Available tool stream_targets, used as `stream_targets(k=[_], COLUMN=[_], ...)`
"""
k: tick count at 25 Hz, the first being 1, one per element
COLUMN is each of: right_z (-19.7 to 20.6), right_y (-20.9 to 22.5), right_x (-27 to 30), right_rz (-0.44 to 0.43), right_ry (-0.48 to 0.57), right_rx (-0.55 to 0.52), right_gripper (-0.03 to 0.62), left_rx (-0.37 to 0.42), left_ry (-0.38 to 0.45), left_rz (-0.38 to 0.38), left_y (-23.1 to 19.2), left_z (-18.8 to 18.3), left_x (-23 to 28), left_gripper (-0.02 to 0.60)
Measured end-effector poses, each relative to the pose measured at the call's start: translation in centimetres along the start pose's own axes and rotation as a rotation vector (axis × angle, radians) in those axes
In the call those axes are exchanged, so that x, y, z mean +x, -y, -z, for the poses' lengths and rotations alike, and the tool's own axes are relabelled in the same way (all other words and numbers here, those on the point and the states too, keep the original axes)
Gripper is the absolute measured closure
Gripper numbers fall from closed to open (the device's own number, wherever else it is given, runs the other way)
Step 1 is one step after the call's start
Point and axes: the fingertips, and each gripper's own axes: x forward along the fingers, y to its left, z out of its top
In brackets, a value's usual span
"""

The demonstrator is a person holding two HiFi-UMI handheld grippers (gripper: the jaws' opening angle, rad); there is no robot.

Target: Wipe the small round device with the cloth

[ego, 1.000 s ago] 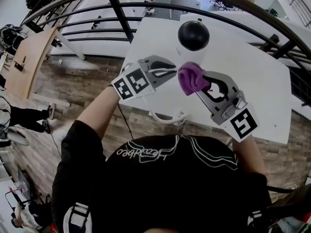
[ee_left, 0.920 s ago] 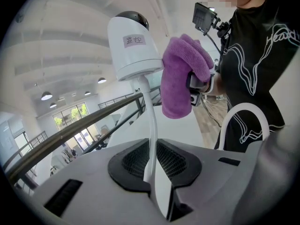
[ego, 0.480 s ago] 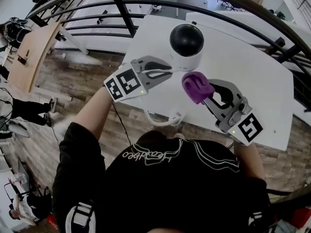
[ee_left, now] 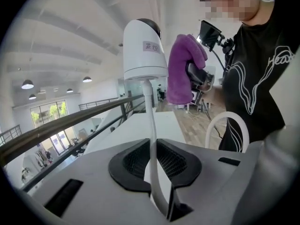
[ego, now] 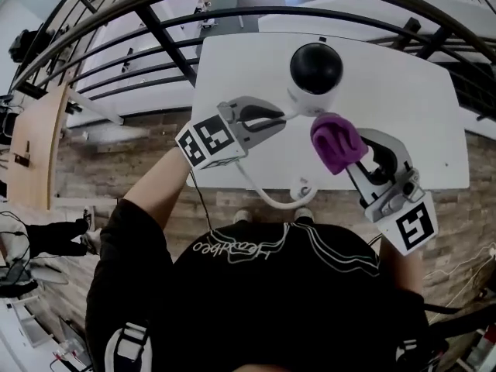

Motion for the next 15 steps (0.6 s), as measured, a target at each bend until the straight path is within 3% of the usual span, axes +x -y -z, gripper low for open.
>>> stream_targets(k=[5,15], right_z=[-1.7,-5.1], right_y=[-1.8,-2.0], right_x=[0.9,3.5], right_rz=[0.170,0.304], right_ry=[-0.096,-0.278], right_rx=[-0.132,-0.472], right_gripper=[0.526,0.527], left_rx=[-0.012,-0.053], left_ry=[0.083,0.126], left_rz=[0.136,0.233], left_y=[0.1,0.1], left_z=[-0.3,-0.4], left_x=[0.1,-0.3], left_gripper=[0.528,0.528])
